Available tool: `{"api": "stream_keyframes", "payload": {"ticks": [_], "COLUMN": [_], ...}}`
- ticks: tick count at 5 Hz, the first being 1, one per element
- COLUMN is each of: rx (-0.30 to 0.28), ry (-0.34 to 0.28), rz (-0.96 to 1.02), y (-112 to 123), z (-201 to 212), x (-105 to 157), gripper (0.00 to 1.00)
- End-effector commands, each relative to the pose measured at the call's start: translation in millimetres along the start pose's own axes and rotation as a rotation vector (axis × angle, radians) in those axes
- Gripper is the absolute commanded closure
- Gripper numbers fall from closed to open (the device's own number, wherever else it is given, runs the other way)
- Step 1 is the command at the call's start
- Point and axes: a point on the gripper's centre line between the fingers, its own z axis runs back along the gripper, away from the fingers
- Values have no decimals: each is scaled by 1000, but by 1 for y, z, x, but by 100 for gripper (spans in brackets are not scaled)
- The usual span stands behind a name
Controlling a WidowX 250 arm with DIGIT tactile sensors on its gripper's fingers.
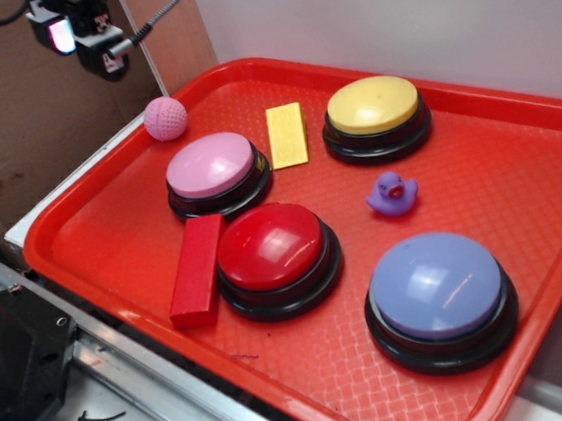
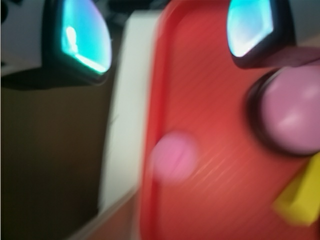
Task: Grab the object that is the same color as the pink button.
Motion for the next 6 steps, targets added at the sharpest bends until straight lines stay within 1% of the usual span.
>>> {"api": "stream_keyframes", "payload": {"ticks": [1, 2, 3, 4, 5, 6], "rx": [55, 33, 15, -45, -11, -9], "ry": [22, 65, 102, 211, 244, 220], "rz": [-18, -5, 2, -20, -17, -2], "y": [15, 16, 17, 1, -2, 0], "z": [-37, -49, -62, -90, -95, -86], "x": [38, 46, 47, 36, 26, 28], "gripper": [0, 0, 0, 0, 100, 100]}}
